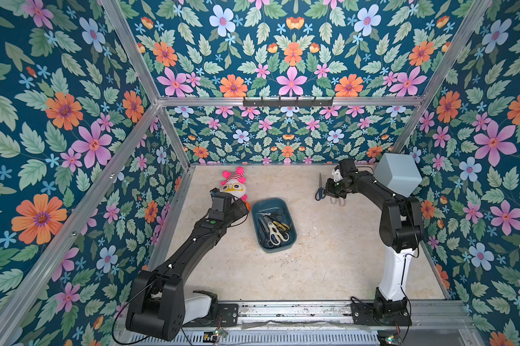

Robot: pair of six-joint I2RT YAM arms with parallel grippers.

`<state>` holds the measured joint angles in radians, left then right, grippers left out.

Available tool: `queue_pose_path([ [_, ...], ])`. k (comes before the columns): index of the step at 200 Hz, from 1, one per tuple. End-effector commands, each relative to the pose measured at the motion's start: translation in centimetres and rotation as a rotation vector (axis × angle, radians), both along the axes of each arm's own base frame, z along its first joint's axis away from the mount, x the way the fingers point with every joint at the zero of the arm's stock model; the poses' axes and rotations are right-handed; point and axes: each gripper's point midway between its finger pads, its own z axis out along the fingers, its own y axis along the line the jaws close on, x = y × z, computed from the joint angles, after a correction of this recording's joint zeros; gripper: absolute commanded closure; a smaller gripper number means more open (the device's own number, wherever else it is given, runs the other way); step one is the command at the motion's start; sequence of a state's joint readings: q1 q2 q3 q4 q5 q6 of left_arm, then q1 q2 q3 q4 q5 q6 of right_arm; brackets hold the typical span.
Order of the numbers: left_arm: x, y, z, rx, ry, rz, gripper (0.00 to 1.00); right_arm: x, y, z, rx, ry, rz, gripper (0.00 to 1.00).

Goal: Take the scissors out of the storage box
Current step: Place the scissors at the center of the board.

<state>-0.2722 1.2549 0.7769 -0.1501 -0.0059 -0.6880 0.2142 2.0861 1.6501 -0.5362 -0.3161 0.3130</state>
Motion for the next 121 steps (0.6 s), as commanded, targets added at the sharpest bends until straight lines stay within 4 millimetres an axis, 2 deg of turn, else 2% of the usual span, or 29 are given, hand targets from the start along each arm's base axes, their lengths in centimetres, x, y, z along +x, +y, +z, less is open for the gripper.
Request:
queue_pose_path([
  [1,-0.1,0.2,0.2,0.009,-0.012,0.002,0.01,0.1,0.5,-1.0,0.012,0.022,0.024,0.97],
  [24,-0.3,0.5,0.0,0.017,-0.011,0.011,0.01,0.2,0.4,-2.3,0.006,0.049,0.022,0.97],
  [89,-0.4,0.5,-0.3,0.02,-0.002,0.011,0.01,0.4,-1.8,-5.8,-0.098,0.114,-0.022,0.96],
  [121,-0.4,0.5,-0.3,0.02,0.0,0.01,0.01,0.6,-2.1,-6.4,-0.129,0.124,-0.02,0.93],
])
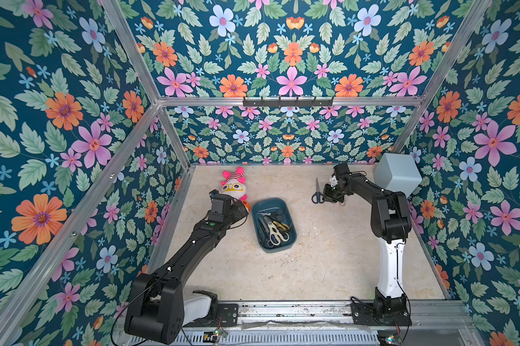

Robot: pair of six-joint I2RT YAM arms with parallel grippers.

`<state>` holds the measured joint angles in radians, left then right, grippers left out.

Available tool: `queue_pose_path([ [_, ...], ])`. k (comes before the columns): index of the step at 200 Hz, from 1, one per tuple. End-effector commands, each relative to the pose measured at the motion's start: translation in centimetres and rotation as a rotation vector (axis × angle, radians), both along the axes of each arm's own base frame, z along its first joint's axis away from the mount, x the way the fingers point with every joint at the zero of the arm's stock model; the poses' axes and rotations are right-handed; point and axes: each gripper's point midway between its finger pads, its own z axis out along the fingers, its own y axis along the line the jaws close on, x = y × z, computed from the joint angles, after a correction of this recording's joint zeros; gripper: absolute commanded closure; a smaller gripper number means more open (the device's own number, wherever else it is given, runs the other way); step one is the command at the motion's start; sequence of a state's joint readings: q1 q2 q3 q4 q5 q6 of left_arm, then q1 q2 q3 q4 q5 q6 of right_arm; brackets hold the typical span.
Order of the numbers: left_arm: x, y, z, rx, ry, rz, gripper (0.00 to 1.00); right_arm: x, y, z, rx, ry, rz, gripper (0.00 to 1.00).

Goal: Take the scissors out of the storage box
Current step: Place the scissors at the center of the board.

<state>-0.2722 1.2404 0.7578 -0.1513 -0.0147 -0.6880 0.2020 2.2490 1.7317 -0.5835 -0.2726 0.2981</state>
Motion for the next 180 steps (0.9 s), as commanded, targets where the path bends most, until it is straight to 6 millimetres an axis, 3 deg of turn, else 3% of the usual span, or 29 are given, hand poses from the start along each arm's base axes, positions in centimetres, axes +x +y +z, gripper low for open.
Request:
queue_pose_path([
  [1,0.1,0.2,0.0,0.013,-0.004,0.004,0.01,-0.1,-0.9,-0.5,-0.059,0.012,0.001,0.93],
  [46,0.0,0.2,-0.1,0.014,-0.003,0.005,0.01,0.7,-1.5,1.0,-0.098,-0.02,0.001,0.77],
  [69,0.1,0.2,-0.1,0.012,-0.002,0.004,0.01,1.4,-1.4,3.2,-0.094,-0.066,0.001,0.66],
  [97,0.3,0.1,0.1,0.01,-0.007,0.002,0.01,1.6,-0.7,6.5,-0.075,-0.125,0.014,0.65],
  [140,0.5,-0.2,0.0,0.002,-0.006,-0.007,0.01,-1.2,3.4,10.4,-0.071,-0.192,0.131,0.65],
  [180,0.6,-0.4,-0.2,-0.003,-0.001,-0.015,0.01,-6.2,9.1,11.9,-0.032,-0.206,0.277,0.65],
])
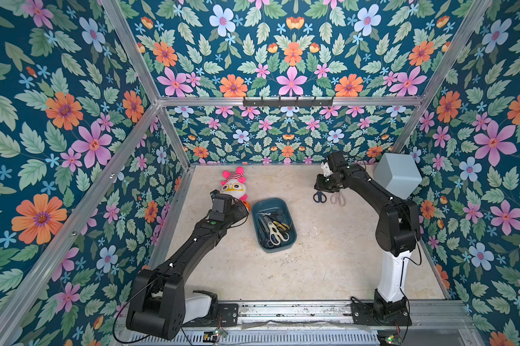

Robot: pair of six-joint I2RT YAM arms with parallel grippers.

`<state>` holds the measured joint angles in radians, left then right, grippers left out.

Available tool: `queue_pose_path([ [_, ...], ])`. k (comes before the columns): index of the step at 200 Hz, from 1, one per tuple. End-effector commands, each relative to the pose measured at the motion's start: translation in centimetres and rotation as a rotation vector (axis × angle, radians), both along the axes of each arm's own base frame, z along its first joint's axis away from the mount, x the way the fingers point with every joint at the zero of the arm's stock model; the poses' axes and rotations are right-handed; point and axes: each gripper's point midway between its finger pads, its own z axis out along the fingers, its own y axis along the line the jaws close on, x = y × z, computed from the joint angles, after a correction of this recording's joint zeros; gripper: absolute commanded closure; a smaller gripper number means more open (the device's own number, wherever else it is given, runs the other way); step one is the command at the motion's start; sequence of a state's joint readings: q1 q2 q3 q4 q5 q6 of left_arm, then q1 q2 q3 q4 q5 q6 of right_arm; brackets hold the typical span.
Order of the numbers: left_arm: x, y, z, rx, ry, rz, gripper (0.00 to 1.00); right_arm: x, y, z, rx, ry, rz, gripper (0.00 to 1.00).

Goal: Take the scissors out of the storage box
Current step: Place the scissors at the center of the board, then pick up the scissors from the storage box.

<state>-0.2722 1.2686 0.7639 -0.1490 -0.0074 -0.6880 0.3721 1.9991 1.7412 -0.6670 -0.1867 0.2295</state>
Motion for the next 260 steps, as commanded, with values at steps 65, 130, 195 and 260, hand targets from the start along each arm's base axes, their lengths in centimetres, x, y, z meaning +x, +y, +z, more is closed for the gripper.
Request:
queue_pose_path([
  [65,0.3,-0.1,0.2,-0.017,-0.016,0.003,0.01,-11.8,11.8,-1.2,0.085,0.081,0.298,0.65],
  [130,-0.3,0.3,0.0,-0.009,-0.014,0.018,0.01,-15.9,16.4,-4.8,0.071,0.176,0.408,0.65],
  [195,-0.9,1.0,0.0,0.016,-0.015,0.04,0.01,-17.0,16.5,-6.1,0.036,0.212,0.414,0.67],
  [260,-0.9,1.2,0.1,0.019,-0.018,0.045,0.01,-17.2,16.1,-7.1,0.006,0.224,0.408,0.68],
])
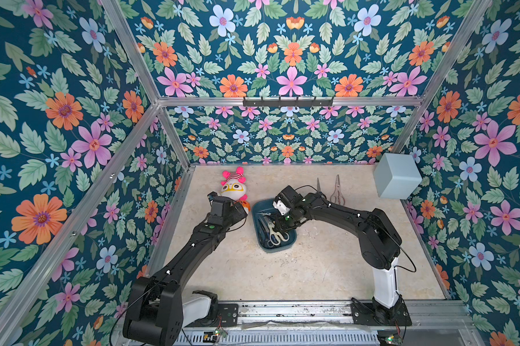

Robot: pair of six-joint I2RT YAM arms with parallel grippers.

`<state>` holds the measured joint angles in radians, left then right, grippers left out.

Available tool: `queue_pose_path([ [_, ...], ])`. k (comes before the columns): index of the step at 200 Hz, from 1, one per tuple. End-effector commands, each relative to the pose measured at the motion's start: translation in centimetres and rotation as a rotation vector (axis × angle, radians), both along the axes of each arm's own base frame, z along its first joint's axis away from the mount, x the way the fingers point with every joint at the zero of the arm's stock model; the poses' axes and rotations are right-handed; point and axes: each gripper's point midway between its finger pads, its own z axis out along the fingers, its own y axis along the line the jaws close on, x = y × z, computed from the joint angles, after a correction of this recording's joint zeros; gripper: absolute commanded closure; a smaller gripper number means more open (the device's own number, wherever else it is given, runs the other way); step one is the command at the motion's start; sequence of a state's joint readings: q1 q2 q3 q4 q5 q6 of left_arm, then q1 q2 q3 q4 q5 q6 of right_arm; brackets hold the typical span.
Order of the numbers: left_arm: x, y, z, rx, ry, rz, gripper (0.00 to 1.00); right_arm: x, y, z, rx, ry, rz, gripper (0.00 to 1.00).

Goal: Take the scissors out of the storage box
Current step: Pick up the scissors from the storage box.

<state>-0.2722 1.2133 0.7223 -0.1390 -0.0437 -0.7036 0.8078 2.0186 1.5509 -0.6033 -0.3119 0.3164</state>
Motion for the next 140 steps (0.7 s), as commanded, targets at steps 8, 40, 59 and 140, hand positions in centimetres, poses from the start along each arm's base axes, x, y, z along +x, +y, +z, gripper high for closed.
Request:
queue_pose_path([
  [8,-0.2,0.3,-0.2,0.014,0.01,0.007,0.01,0.2,-0.3,-0.6,-0.026,-0.005,-0.005,0.69],
  [40,-0.3,0.4,-0.3,0.014,0.013,0.009,0.01,0.2,-0.4,-1.0,-0.035,-0.002,-0.006,0.69],
  [59,-0.3,0.4,-0.3,0.013,0.011,0.01,0.01,0.2,-0.4,-1.2,-0.038,-0.002,-0.006,0.69],
  [140,-0.3,0.4,-0.3,0.012,0.007,0.014,0.01,1.2,-0.2,-1.2,-0.125,-0.085,0.012,0.69],
])
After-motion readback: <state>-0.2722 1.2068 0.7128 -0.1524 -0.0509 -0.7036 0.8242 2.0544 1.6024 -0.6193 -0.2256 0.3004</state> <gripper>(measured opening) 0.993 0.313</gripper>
